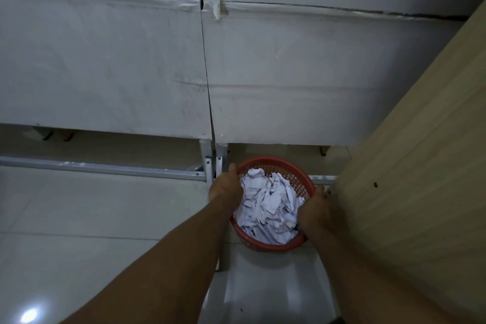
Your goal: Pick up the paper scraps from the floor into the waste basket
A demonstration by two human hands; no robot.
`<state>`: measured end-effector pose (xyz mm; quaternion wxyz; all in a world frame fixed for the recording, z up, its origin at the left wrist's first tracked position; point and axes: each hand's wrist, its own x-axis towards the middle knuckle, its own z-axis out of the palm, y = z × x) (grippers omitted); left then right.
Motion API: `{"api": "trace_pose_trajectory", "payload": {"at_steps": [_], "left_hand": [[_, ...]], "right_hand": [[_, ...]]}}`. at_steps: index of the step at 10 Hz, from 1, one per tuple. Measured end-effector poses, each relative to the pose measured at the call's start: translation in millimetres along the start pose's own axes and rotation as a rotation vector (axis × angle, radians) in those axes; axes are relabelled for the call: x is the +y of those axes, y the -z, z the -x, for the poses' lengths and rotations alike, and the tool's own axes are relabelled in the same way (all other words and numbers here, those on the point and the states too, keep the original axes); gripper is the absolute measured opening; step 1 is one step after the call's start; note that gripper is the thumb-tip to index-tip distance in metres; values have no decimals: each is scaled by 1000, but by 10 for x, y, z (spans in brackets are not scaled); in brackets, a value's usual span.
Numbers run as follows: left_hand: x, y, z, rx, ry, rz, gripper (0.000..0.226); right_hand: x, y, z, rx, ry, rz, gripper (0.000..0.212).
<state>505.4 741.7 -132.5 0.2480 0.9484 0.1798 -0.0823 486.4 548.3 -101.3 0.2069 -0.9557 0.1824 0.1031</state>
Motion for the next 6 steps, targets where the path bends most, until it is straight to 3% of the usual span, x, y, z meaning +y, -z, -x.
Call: {"api": "trace_pose_trajectory", "payload": {"at_steps": [2, 3, 5, 6], "left_hand": [[61, 74, -8, -77, 11, -11, 39], [161, 322, 92, -92, 25, -88, 56], [352, 1350, 745, -256, -136, -227, 45], [546, 2119, 1130, -258, -162, -198, 41]], "right_hand": [[-6, 18, -53, -12, -42, 5, 42], [-54, 118, -71, -7, -93, -81, 56], [-261, 893, 614, -31, -96, -53, 40], [-555, 1586, 1002, -29, -61, -138, 36]]}}
